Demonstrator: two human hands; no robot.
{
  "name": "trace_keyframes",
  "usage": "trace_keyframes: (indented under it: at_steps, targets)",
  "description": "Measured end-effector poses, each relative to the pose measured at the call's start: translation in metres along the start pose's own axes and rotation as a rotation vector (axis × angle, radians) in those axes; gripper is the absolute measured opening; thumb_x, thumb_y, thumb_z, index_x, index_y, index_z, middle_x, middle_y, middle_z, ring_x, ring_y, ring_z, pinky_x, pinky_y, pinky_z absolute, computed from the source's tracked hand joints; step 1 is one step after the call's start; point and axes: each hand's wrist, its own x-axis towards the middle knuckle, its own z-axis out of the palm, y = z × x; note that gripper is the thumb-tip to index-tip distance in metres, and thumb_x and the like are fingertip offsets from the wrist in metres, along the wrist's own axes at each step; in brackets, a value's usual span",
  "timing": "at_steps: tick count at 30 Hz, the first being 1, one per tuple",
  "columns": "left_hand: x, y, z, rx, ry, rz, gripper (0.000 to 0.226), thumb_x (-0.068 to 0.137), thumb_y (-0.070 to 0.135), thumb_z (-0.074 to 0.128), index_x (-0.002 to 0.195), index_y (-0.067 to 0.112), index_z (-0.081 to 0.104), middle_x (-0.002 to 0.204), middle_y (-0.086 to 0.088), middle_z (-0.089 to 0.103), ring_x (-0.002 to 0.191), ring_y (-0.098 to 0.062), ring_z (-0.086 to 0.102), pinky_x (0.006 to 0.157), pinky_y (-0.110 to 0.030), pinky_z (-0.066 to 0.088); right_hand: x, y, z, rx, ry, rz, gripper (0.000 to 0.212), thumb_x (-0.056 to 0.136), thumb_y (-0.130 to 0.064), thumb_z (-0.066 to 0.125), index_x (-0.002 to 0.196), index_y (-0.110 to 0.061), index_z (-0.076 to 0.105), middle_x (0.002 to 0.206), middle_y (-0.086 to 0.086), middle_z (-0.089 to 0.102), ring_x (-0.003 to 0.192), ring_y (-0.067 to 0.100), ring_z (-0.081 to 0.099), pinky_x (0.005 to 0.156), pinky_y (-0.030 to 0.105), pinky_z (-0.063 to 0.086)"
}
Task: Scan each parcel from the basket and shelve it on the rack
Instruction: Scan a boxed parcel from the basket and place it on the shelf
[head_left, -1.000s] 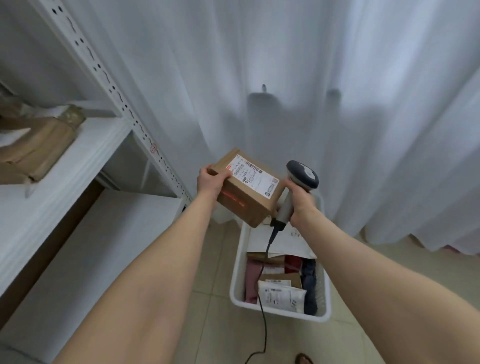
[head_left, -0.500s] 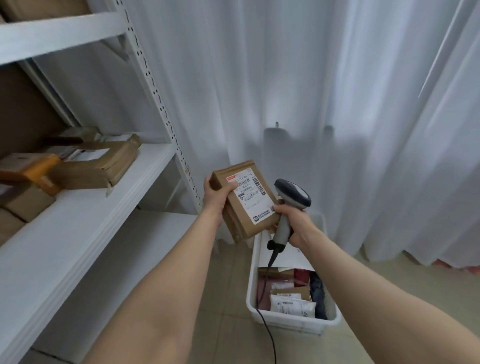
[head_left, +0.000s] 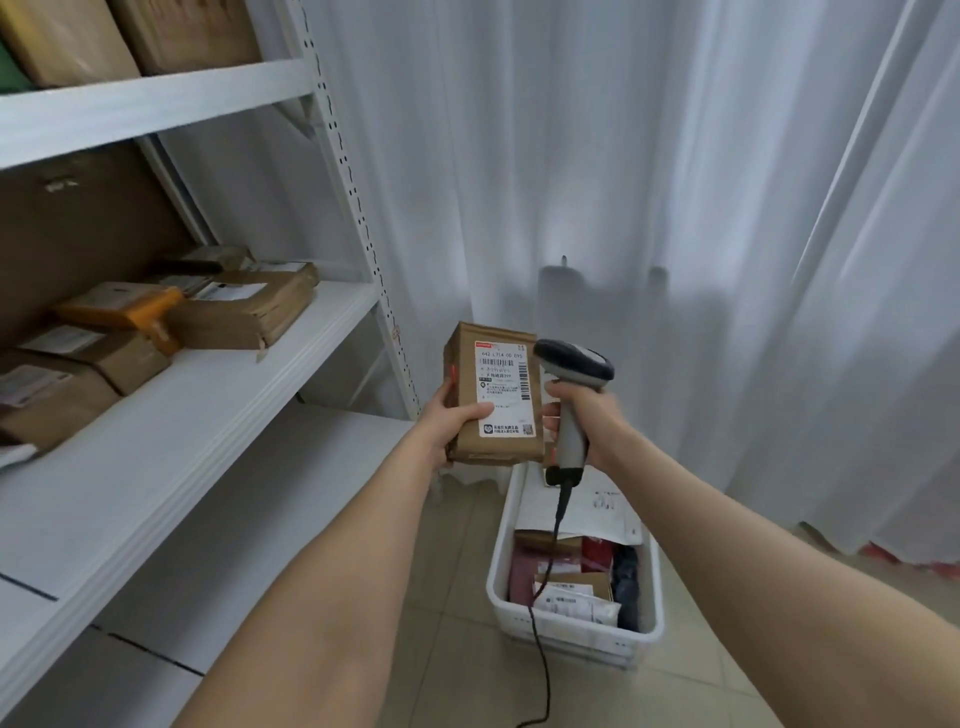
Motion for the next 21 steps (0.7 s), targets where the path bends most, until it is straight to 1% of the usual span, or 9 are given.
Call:
trace_keyframes:
  at_steps: [1,3,5,8,11,15,17,20,21]
  targets:
    - [-0.006,-0.002,0.002,-0.004,0.007,0.000,0.066,0.079,0.012,0.075,0.133,0.037,0.046,0.107,-0.001,0.070,0.091,-0.026,0.070,0.073,-0.046,0.059,-0.006,-0.004,-0.001,-0.018,-0.036,0.011,0.004,0.090,-0.007,0.061,0.091,-0.004,0.062,0.062,0.008,0.062,0.047,0.015,0.056,0.049,0.026,0.050]
    - [-0.017,-0.004,0.007,-0.020,0.032,0.006,0.067,0.080,0.014,0.075,0.134,0.039,0.045,0.102,0.001,0.070,0.080,-0.020,0.072,0.054,-0.035,0.058,-0.017,-0.011,-0.003,-0.084,-0.094,0.034,0.011,0.090,-0.011,0.060,0.097,-0.002,0.061,0.060,0.008,0.061,0.046,0.015,0.056,0.046,0.025,0.049]
    - [-0.025,-0.007,0.011,-0.033,0.053,0.002,0.068,0.080,0.015,0.075,0.135,0.040,0.044,0.102,0.001,0.070,0.074,-0.017,0.072,0.047,-0.031,0.055,-0.026,-0.016,-0.003,-0.140,-0.132,0.054,0.018,0.090,-0.013,0.060,0.103,-0.001,0.060,0.060,0.008,0.063,0.047,0.015,0.056,0.046,0.026,0.048]
    - [-0.034,-0.009,0.016,-0.047,0.079,-0.001,0.070,0.080,0.016,0.075,0.138,0.040,0.042,0.105,-0.001,0.069,0.079,-0.021,0.071,0.050,-0.032,0.055,-0.037,-0.022,-0.004,-0.184,-0.147,0.067,0.017,0.089,-0.012,0.059,0.102,0.000,0.059,0.056,0.006,0.062,0.043,0.014,0.055,0.043,0.023,0.047]
    - [-0.042,-0.010,0.019,-0.051,0.104,0.008,0.068,0.080,0.016,0.075,0.137,0.038,0.044,0.101,0.000,0.070,0.081,-0.022,0.071,0.053,-0.033,0.056,-0.045,-0.026,-0.005,-0.181,-0.166,0.074,0.012,0.088,-0.010,0.057,0.097,-0.002,0.057,0.052,0.005,0.059,0.040,0.013,0.053,0.041,0.020,0.045]
    - [-0.048,-0.011,0.020,-0.032,0.132,0.013,0.069,0.081,0.016,0.075,0.139,0.035,0.043,0.105,-0.001,0.068,0.088,-0.026,0.069,0.068,-0.043,0.058,-0.055,-0.032,-0.006,-0.206,-0.195,0.069,0.005,0.091,-0.009,0.053,0.091,-0.004,0.055,0.048,0.004,0.058,0.037,0.012,0.052,0.039,0.019,0.045]
    - [-0.051,-0.010,0.020,-0.039,0.144,0.019,0.069,0.081,0.015,0.075,0.139,0.034,0.042,0.108,-0.002,0.068,0.089,-0.026,0.069,0.069,-0.043,0.058,-0.059,-0.036,-0.006,-0.237,-0.208,0.066,0.005,0.091,-0.008,0.052,0.090,-0.005,0.055,0.048,0.004,0.058,0.037,0.011,0.052,0.039,0.019,0.045]
    - [-0.057,-0.008,0.021,-0.047,0.161,0.012,0.071,0.081,0.015,0.075,0.140,0.035,0.041,0.114,-0.005,0.067,0.091,-0.027,0.069,0.074,-0.047,0.058,-0.064,-0.041,-0.007,-0.266,-0.227,0.074,0.005,0.090,-0.007,0.051,0.090,-0.005,0.055,0.051,0.005,0.056,0.039,0.012,0.051,0.040,0.020,0.046]
    - [-0.058,-0.007,0.021,-0.044,0.163,0.009,0.071,0.081,0.016,0.075,0.140,0.035,0.041,0.114,-0.006,0.067,0.090,-0.027,0.069,0.072,-0.046,0.058,-0.065,-0.042,-0.007,-0.276,-0.230,0.075,0.005,0.090,-0.007,0.051,0.090,-0.005,0.055,0.052,0.005,0.055,0.039,0.012,0.050,0.041,0.019,0.046]
